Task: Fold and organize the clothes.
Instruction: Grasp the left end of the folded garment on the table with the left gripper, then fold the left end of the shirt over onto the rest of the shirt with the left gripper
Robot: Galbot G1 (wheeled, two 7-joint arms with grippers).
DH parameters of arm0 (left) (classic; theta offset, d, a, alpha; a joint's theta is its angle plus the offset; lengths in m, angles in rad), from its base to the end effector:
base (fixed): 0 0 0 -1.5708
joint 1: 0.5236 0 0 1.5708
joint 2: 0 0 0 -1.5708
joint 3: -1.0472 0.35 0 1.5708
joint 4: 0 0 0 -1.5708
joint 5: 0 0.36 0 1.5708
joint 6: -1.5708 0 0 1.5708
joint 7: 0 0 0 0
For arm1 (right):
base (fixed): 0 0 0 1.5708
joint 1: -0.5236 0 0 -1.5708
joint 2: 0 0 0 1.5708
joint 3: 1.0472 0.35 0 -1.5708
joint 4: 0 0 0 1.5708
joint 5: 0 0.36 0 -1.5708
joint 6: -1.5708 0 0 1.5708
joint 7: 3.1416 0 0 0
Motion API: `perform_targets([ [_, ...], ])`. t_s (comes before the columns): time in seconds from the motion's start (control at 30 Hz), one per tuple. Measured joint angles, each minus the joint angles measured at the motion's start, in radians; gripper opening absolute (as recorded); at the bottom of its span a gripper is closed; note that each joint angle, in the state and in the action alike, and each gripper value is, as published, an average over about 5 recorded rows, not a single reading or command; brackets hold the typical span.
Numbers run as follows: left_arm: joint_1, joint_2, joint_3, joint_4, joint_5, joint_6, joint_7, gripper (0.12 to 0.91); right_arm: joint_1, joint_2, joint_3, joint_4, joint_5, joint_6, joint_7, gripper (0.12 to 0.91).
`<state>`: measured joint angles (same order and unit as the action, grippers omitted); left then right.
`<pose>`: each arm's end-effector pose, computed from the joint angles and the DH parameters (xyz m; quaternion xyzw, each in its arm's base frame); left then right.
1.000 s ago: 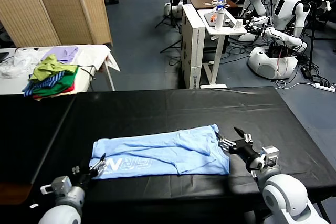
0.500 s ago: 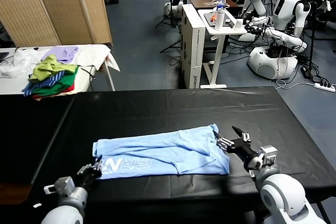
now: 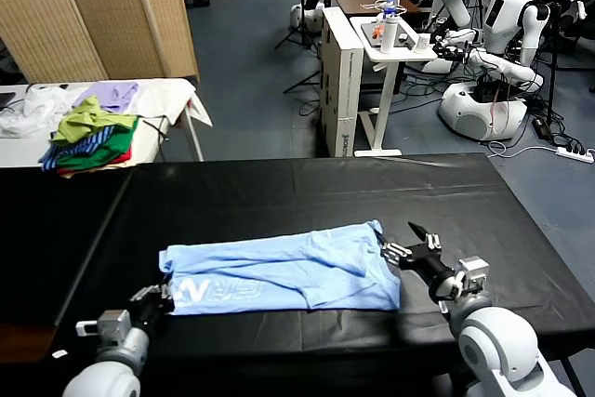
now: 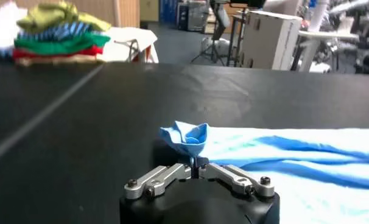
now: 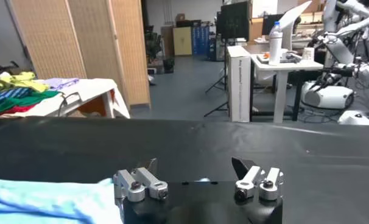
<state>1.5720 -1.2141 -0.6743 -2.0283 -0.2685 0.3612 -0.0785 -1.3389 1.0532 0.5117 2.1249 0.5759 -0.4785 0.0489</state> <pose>0.1952 0.1121 -0.3002 0.0337 -0.9772 -0.0675 0.1983 0.2525 -0.0763 -0.2234 0.1253 -0.9810 -0.0122 0.1477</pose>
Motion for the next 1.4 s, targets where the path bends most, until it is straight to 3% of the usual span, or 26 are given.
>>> perform_targets([
  [0.27, 0.039, 0.114, -0.083, 0.027, 0.129, -0.039, 0.021, 0.166, -0.001, 0.006, 0.000, -0.001, 0.001, 0.000, 0.001, 0.907],
  [0.47, 0.058, 0.201, -0.173, 0.045, 0.102, -0.043, 0.021, 0.166, -0.005, 0.020, -0.007, -0.001, -0.003, 0.000, 0.002, 0.907],
  [0.67, 0.053, 0.208, -0.189, 0.010, 0.020, -0.027, 0.006, 0.166, -0.022, 0.032, -0.001, 0.008, -0.012, 0.000, 0.005, 0.907],
  [0.97, 0.014, 0.118, -0.070, -0.111, -0.149, 0.040, -0.043, 0.166, -0.071, 0.052, 0.040, 0.018, -0.033, 0.003, 0.006, 0.907],
  [1.4, -0.091, 0.002, 0.217, -0.136, -0.325, 0.074, -0.080, 0.166, -0.172, 0.071, 0.123, 0.027, -0.055, 0.018, 0.000, 0.907],
])
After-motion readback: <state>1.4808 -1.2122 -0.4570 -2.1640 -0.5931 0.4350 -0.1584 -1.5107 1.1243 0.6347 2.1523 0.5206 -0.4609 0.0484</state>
